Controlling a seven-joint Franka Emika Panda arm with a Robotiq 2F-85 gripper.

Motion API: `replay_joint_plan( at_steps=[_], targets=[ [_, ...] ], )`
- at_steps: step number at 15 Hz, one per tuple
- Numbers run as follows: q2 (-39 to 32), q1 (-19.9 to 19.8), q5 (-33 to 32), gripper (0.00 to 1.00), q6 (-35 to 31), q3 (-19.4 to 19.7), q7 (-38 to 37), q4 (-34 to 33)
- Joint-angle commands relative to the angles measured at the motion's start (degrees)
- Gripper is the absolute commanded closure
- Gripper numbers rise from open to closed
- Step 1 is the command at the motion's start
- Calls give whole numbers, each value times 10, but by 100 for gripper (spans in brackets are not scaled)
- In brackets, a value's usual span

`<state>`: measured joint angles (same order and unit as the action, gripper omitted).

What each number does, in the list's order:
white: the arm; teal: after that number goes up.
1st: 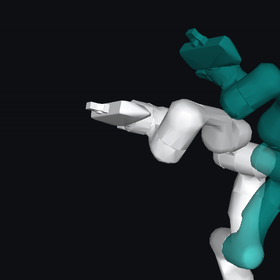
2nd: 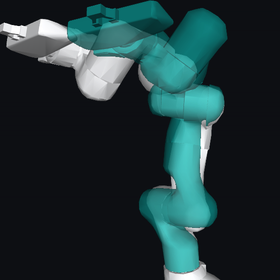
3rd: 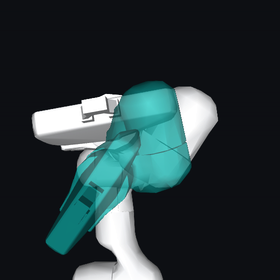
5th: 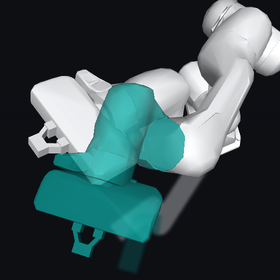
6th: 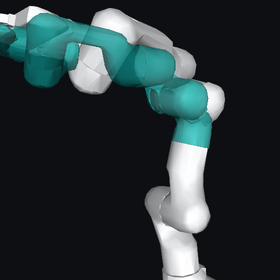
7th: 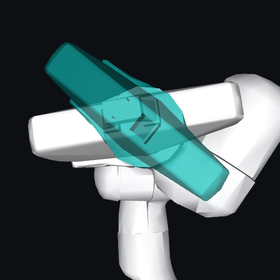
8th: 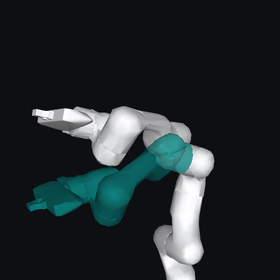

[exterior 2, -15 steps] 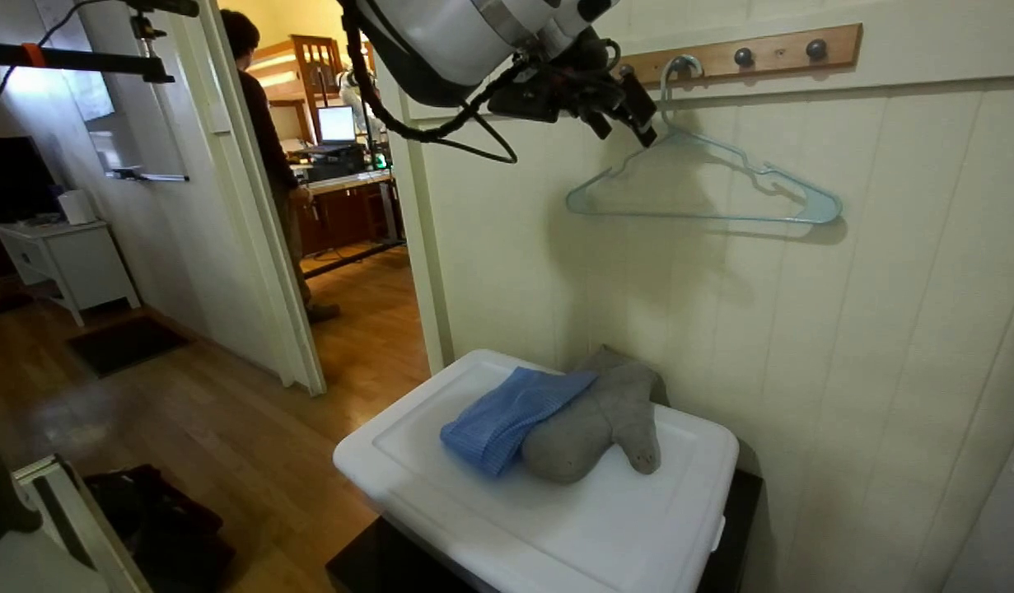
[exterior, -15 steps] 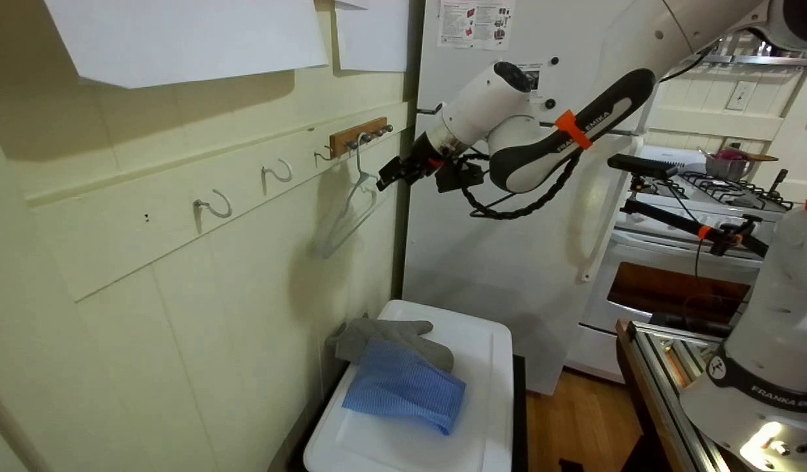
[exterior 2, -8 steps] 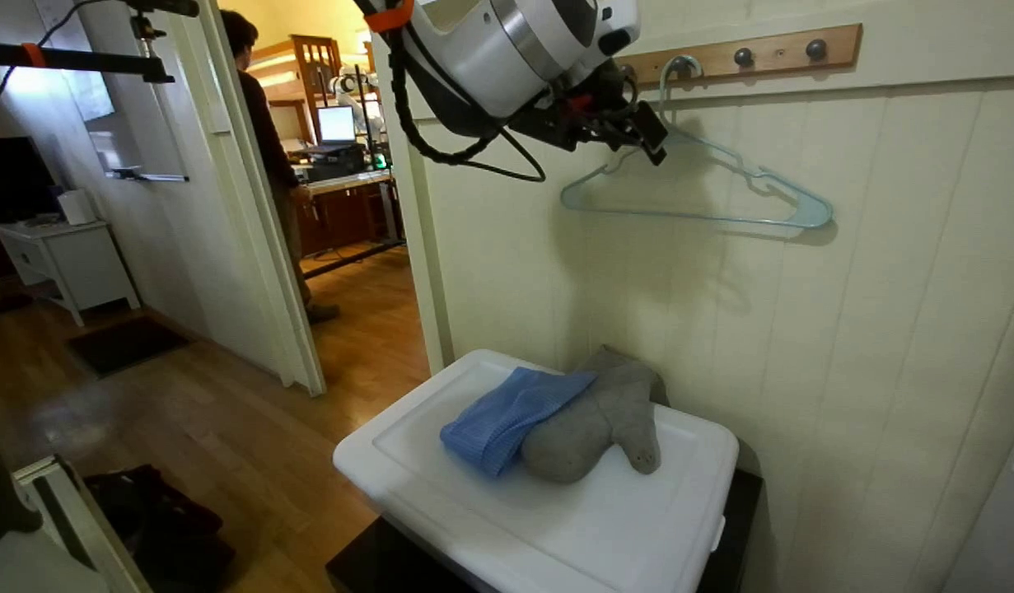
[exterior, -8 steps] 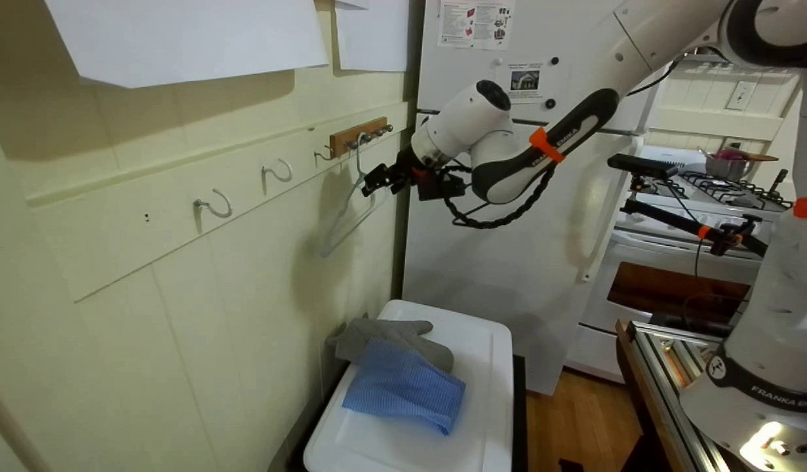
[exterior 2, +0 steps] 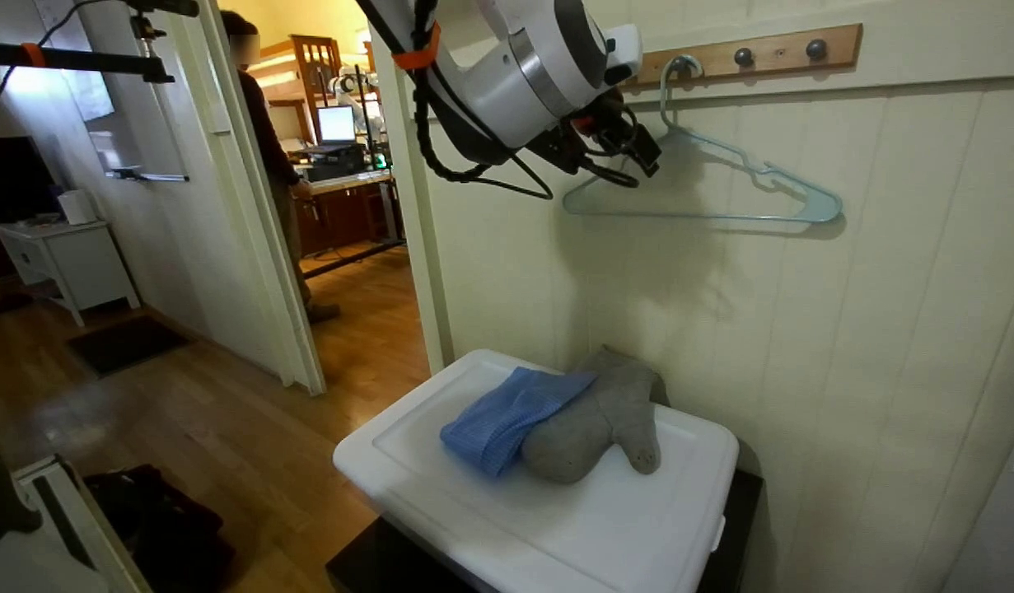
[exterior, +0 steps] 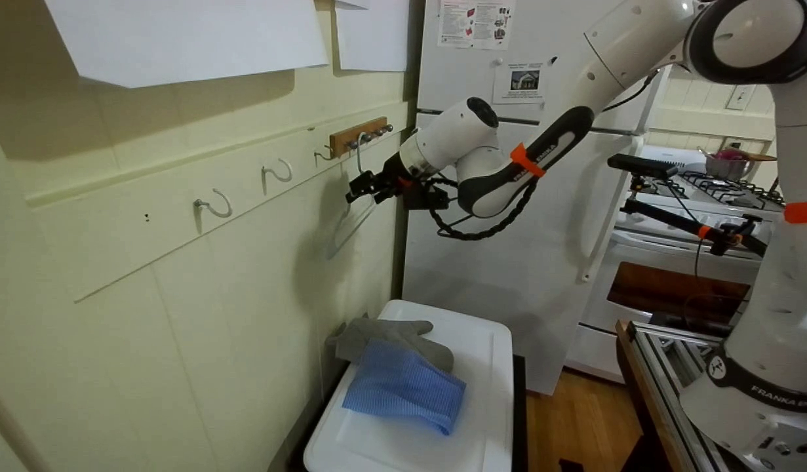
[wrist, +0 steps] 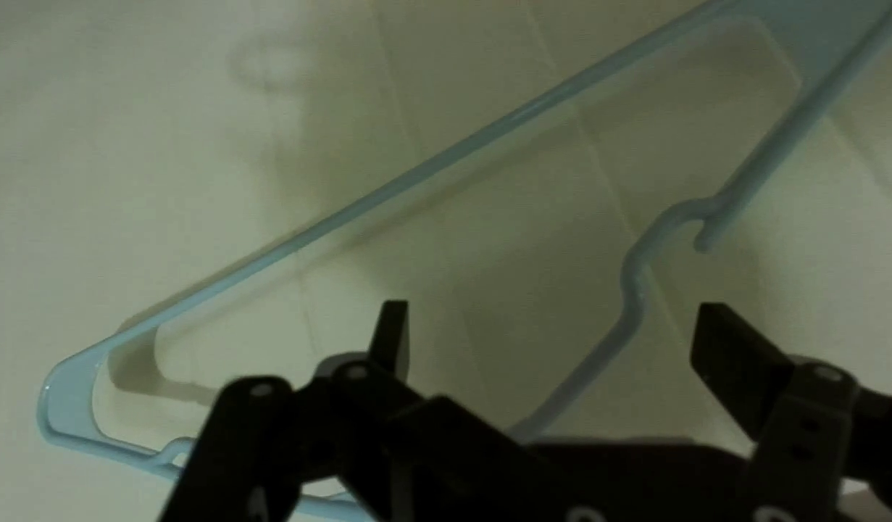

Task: Move the clothes hanger to the next hook

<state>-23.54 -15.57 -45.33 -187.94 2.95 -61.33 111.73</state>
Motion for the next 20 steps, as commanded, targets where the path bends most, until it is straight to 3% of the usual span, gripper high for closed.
replay_joint_plan(
  at_steps=[1, 6, 7, 9, 10, 15, 16, 17, 18, 20],
  targets=[
    [-30, 19, 23, 0, -46, 26, -28, -30],
    [-54, 44, 73, 0, -86, 57, -26, -52],
    [-58, 48, 83, 25, -92, 60, -24, -54],
    [-66, 57, 100, 32, -101, 69, -20, -59],
    [-64, 31, 196, 42, -99, 23, 81, -45],
    [-77, 26, 371, 81, -108, -18, 222, -45],
    [-78, 24, 397, 87, -109, -26, 244, -45],
    [-77, 34, 359, 94, -108, -7, 196, -46],
    [-71, 22, 430, 99, -102, -35, 267, -37],
    [-59, 19, 468, 99, -103, -35, 284, -26]
  ],
)
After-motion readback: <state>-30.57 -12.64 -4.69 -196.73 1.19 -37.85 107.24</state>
